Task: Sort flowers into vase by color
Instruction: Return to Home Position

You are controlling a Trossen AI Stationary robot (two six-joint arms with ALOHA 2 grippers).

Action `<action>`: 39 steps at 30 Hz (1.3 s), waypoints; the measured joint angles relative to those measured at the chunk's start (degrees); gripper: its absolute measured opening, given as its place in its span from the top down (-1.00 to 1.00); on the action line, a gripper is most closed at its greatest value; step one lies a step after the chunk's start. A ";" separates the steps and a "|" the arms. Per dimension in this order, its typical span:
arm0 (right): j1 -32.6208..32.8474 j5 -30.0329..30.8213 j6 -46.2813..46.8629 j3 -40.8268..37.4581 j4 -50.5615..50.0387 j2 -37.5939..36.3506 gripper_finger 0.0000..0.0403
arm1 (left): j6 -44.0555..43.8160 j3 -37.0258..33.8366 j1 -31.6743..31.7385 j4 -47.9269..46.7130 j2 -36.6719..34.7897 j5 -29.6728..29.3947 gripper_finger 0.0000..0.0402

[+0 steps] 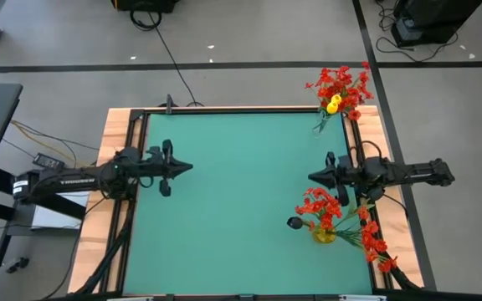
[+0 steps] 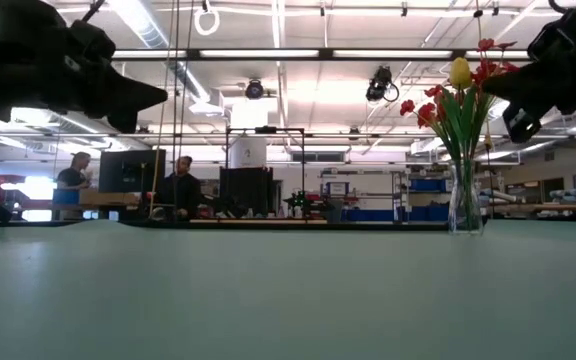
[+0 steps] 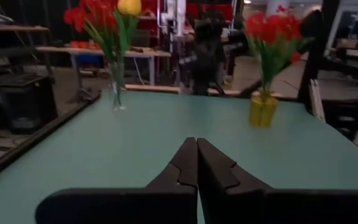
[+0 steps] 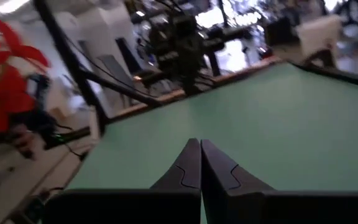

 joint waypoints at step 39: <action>-0.02 0.71 -11.70 -2.42 6.09 2.93 0.99 | -0.92 -2.84 -12.61 -25.86 -21.20 -14.58 1.00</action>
